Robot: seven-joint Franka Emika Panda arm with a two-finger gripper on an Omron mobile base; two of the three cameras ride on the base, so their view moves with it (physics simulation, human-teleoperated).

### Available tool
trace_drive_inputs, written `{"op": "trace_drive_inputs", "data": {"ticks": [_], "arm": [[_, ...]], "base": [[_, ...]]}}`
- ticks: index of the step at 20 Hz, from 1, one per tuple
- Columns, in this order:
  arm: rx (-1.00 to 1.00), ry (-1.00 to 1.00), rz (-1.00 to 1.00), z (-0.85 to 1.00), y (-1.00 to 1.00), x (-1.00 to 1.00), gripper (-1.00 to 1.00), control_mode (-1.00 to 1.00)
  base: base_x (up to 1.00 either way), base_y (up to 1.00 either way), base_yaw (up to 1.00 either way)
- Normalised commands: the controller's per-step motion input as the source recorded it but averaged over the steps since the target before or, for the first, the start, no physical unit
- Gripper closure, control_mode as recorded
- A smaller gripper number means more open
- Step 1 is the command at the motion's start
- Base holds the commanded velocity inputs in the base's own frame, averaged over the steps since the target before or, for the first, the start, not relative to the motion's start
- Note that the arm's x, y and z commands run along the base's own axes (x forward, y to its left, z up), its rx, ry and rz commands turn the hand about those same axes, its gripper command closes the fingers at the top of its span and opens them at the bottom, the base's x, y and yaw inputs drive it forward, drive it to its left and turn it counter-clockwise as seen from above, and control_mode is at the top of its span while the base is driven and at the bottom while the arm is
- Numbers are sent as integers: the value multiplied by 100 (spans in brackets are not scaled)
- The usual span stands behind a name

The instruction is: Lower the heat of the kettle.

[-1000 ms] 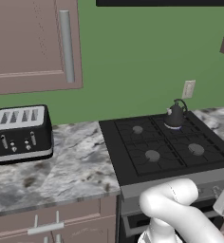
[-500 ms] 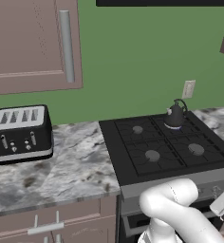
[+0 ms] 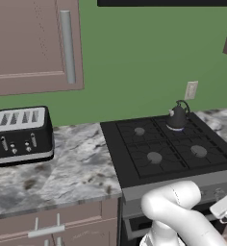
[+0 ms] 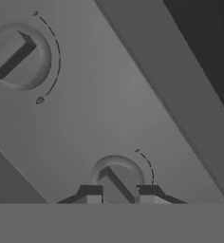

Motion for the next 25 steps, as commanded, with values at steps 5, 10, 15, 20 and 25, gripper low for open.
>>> {"op": "trace_drive_inputs", "data": {"ticks": [5,10,15,20,25], "arm": [[21,0,-4,18,0,11,100,-100],[21,0,-4,21,0,13,100,-100],[20,0,-3,22,0,16,100,-100],[21,0,-2,22,0,18,100,-100],[20,0,-2,22,0,18,100,-100]], "base": [[0,0,0],[0,0,0],[0,0,0],[0,0,0],[0,0,0]]}}
